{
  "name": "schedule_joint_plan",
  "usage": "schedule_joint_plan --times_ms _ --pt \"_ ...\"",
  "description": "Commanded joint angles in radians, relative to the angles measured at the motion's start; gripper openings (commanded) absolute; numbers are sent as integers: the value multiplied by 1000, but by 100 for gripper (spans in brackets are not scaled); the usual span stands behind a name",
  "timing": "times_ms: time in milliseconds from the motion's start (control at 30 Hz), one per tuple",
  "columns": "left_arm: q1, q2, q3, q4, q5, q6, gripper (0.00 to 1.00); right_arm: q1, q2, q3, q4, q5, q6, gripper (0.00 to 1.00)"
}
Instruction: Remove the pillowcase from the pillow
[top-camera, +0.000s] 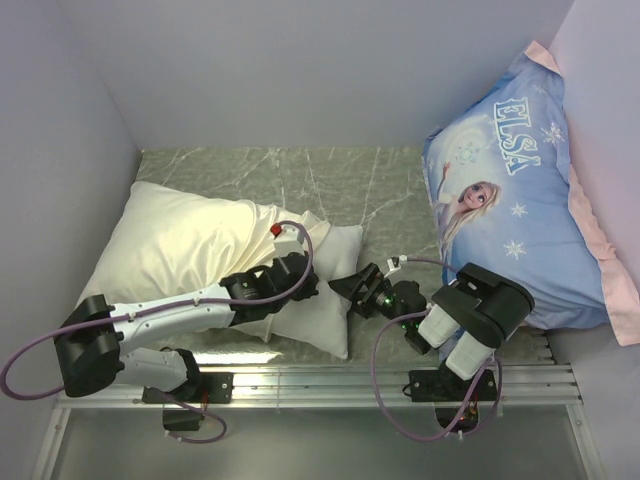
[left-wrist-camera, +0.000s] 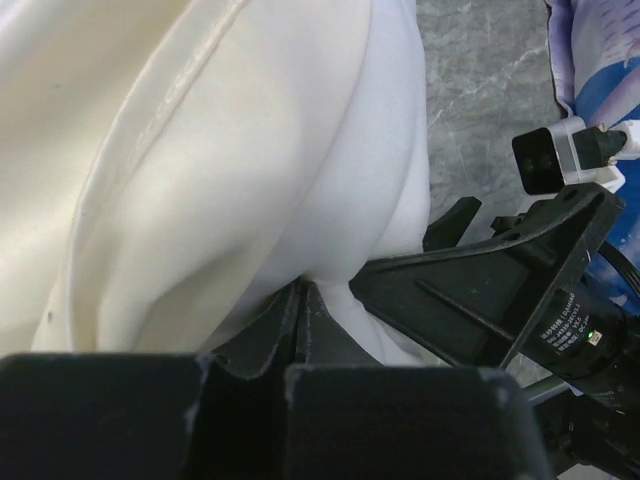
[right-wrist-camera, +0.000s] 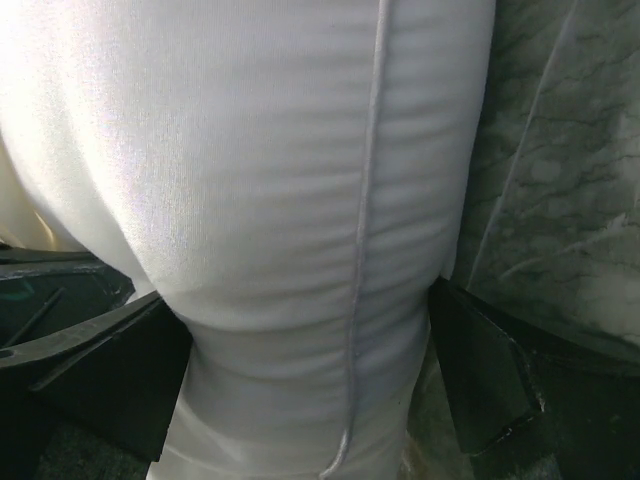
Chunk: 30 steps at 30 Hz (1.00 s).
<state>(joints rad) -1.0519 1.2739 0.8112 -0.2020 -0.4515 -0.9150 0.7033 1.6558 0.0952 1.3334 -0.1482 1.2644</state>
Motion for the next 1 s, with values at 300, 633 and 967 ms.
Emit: schedule_joint_plan --times_ms 300,633,967 --pt "9 38 -35 47 111 -10 1 79 -163 93 31 67 -72 60" --pt "10 -125 201 -82 116 143 18 68 -672 319 -849 263 -315 0" --pt "42 -304 343 -163 -131 177 70 -347 -763 753 -1399 -17 -554 0"
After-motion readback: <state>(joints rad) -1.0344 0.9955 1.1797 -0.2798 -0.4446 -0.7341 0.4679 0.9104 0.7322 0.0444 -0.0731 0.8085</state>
